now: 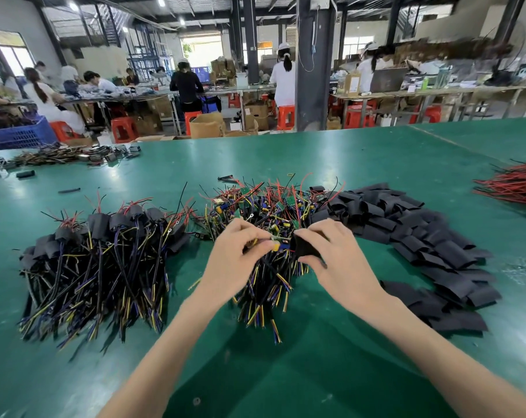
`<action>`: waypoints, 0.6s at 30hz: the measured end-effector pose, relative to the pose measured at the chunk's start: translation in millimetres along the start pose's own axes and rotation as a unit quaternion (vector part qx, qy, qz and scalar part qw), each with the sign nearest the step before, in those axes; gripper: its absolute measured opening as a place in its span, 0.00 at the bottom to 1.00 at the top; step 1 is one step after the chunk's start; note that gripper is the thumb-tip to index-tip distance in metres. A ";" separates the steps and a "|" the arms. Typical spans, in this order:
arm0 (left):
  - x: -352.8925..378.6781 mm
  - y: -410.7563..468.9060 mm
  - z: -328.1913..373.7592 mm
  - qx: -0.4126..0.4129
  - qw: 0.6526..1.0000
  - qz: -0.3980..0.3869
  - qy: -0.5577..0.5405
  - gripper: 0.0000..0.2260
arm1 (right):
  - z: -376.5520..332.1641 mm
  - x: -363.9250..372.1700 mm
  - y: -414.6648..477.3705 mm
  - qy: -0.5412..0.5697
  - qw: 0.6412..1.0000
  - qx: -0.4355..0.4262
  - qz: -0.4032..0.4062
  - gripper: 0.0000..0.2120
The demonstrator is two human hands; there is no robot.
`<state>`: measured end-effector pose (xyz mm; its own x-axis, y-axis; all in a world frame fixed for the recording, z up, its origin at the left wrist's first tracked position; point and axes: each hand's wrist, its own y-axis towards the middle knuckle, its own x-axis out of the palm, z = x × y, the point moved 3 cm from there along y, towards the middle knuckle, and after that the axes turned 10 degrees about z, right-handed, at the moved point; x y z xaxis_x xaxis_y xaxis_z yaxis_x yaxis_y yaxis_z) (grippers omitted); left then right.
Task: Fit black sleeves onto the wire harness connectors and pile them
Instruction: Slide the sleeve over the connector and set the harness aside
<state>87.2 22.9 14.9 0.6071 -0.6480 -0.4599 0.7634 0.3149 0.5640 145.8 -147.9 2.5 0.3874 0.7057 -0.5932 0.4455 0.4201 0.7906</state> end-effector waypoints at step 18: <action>13.7 -6.7 -7.1 -0.046 0.998 -0.024 0.018 0.02 | -7.1 1.3 -2.8 0.100 0.992 -0.030 -0.068 0.19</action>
<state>92.0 16.8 0.0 0.5748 -0.6396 -0.5104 0.8083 0.3469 0.4757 139.3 -144.1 0.6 0.1561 0.7370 -0.6577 0.4322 0.5478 0.7163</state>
